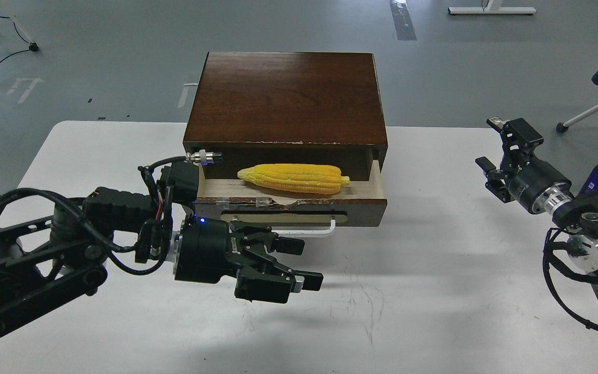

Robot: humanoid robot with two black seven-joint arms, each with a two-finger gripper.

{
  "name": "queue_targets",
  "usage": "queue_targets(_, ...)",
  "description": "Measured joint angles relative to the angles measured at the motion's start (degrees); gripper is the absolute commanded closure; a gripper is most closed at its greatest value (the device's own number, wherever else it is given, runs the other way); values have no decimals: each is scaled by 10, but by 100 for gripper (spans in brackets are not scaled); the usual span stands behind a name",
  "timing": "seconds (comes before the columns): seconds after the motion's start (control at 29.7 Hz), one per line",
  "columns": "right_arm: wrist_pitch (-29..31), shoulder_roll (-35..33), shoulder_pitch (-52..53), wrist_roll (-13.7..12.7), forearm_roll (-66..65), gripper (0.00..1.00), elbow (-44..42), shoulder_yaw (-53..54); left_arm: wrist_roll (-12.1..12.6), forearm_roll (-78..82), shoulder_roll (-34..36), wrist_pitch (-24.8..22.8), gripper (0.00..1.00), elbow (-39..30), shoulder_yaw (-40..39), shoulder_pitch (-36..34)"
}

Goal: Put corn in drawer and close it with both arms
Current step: 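Bring the left gripper in front of the drawer handle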

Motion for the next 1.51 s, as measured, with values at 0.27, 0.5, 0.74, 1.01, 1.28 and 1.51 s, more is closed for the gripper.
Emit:
queue_targets(0.27,0,0,-4,0,0,0,0,-1,0,-20,-10,29,100,43,-7,79)
queue_targets(0.5,0,1,-9,0,0,0,0,-1,0,-98,-12,57,100,103,-9,89)
queue_targets(0.74,0,7,-15,0,0,0,0,-1,0,-140,-16,72,100,133,-11,93)
queue_targets(1.01,0,9,-16,0,0,0,1,-1,0,-155,-34,76,100,153,-28,93)
queue_targets(1.28,0,9,-16,0,0,0,4,-1,0,-162,-37,75,100,164,-30,92)
queue_targets(1.51,0,9,-22,0,0,0,4,-1,0,-165,-37,73,100,174,-37,92)
